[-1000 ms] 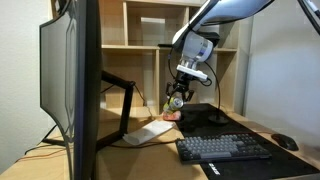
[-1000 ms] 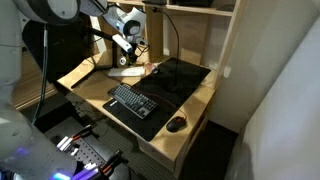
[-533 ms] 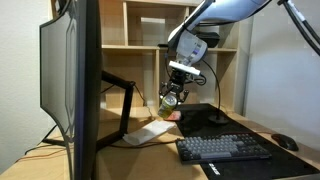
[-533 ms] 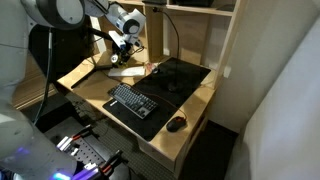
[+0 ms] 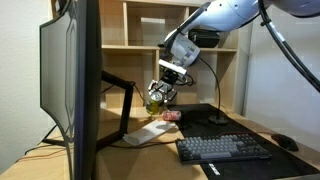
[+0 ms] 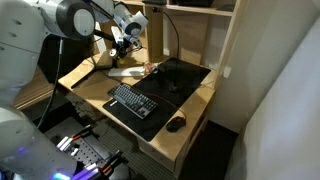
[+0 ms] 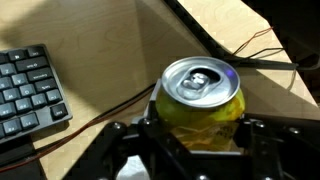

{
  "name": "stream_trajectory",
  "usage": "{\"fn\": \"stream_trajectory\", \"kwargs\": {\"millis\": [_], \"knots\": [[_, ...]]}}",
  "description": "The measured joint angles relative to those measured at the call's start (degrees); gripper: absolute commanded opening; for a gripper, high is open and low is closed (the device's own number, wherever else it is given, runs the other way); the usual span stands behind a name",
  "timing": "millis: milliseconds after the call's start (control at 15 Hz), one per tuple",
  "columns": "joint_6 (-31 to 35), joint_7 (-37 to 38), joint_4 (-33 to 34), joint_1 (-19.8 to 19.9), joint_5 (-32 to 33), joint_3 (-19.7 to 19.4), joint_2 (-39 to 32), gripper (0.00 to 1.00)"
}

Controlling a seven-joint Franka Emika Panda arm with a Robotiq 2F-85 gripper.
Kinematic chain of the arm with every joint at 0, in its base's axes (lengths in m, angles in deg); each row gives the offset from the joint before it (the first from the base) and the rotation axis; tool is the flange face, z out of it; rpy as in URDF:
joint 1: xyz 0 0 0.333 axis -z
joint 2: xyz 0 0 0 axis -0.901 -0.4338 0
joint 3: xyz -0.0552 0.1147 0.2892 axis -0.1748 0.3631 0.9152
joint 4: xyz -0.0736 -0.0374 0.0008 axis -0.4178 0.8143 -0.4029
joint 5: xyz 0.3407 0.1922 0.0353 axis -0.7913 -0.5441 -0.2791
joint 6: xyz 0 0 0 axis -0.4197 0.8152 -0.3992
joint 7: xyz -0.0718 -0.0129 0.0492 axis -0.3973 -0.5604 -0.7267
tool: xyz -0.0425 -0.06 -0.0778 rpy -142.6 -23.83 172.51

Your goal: Pick up the can and make it stand

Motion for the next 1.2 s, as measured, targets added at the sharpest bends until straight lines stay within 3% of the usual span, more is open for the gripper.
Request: {"fn": "stream_trajectory", "kwargs": {"millis": [467, 733, 800, 933, 1000, 1200], "knots": [[4.86, 8.48, 0.05, -0.06, -2.35, -1.28, -4.77, 0.42], [9.55, 12.88, 0.68, 0.04, -9.32, -1.16, -8.72, 0.42], [10.13, 13.35, 0.8, 0.19, -11.93, -0.99, -9.37, 0.67], [10.17, 13.34, 0.93, 0.17, -12.24, -1.09, -9.82, 0.67], [10.17, 13.34, 0.94, 0.14, -12.24, -1.09, -9.8, 0.42], [10.1, 13.4, 0.94, 0.06, -12.24, -1.09, -9.85, 0.42]]}}
